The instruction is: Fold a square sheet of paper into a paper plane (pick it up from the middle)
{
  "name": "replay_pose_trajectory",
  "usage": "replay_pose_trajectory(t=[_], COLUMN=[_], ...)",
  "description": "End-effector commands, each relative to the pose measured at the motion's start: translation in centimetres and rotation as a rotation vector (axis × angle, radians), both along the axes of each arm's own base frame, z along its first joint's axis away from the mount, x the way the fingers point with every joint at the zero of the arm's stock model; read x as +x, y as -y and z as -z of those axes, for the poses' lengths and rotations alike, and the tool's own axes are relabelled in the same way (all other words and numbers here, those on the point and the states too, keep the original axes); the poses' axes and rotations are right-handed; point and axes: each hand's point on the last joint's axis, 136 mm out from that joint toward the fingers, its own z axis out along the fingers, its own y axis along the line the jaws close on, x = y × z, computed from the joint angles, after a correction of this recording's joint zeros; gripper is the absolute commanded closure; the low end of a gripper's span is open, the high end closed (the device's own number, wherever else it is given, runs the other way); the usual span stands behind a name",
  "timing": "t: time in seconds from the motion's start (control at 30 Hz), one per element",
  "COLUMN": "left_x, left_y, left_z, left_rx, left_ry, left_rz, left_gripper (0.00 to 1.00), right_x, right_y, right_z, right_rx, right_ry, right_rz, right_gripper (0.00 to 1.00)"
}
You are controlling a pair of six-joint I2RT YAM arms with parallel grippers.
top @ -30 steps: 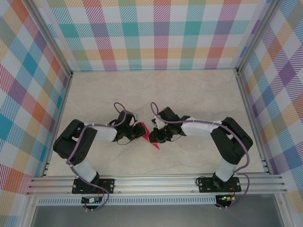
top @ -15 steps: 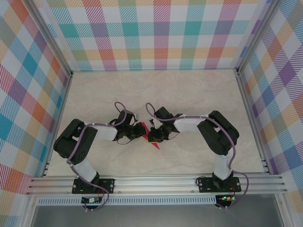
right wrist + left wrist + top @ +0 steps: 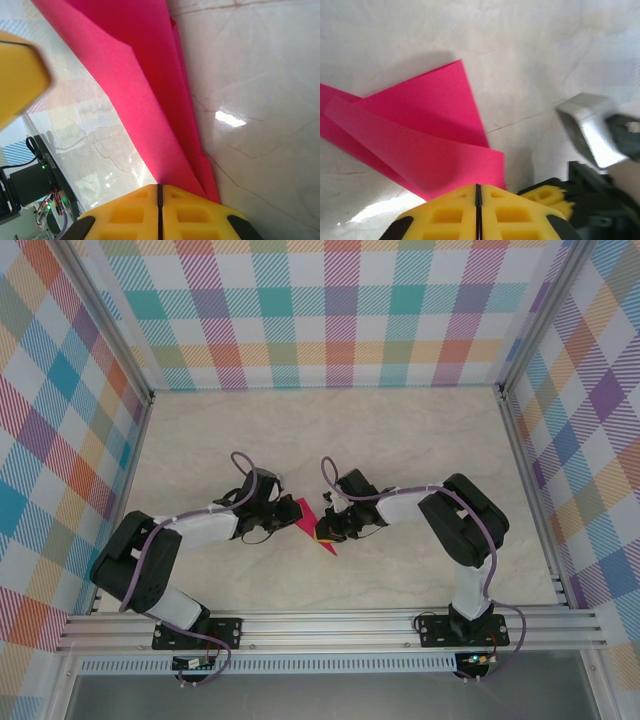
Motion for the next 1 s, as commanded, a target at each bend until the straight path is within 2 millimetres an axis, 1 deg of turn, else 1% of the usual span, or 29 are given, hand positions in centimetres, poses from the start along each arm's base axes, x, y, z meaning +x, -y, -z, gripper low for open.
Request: replay_pose_trajectory(t=[0.0,0.07,0.2,0.3,0.4,0.63,0.8,0.97], left_x=[-0.2,-0.6,-1.1,-1.0,-0.6,0.0,0.5,1.1], left_y=[-0.4,-0.5,0.4,1.1,1.0,-0.8,-1.7,-2.8], left_z=[-0.9,-0.7,0.2,1.0,1.9,4.3,5.6,5.4], left_rx=[0.008,0.015,0.01,0.011,0.024,0.145,0.184,0.196], left_ry=[0.011,0.014,0.007,0.004,0.006,0.002,-0.007,-0.01], left_rz=[-0.056,-0.069,-0.053,-0.043,-0.06,-0.102,-0.11,-0.114], left_gripper=[0.9,0.9,0.91,0.94,0.95,0.98,0.99,1.0], right_x=[-1.7,-1.7,-1.7,-1.8,-1.9,-2.3,-2.7,-3.0], right_y=[2.0,2.1,2.2,2.3,2.5,3.0,3.4,4.0], right_z=[3.0,3.1,3.2,3.4,3.6,4.0,4.3,4.5], right_rx=[-0.112,-0.122,-0.127,-0.133,-0.14,-0.156,-0.169,-0.192], right_ry=[-0.101,-0.101,-0.108,-0.11,-0.115,-0.126,-0.134,-0.134], right_rz=[0.039,0.045,0.055,0.058,0.063,0.067,0.07,0.07], right_gripper=[0.92,0.93,0.93,0.93,0.93,0.94,0.94,0.95])
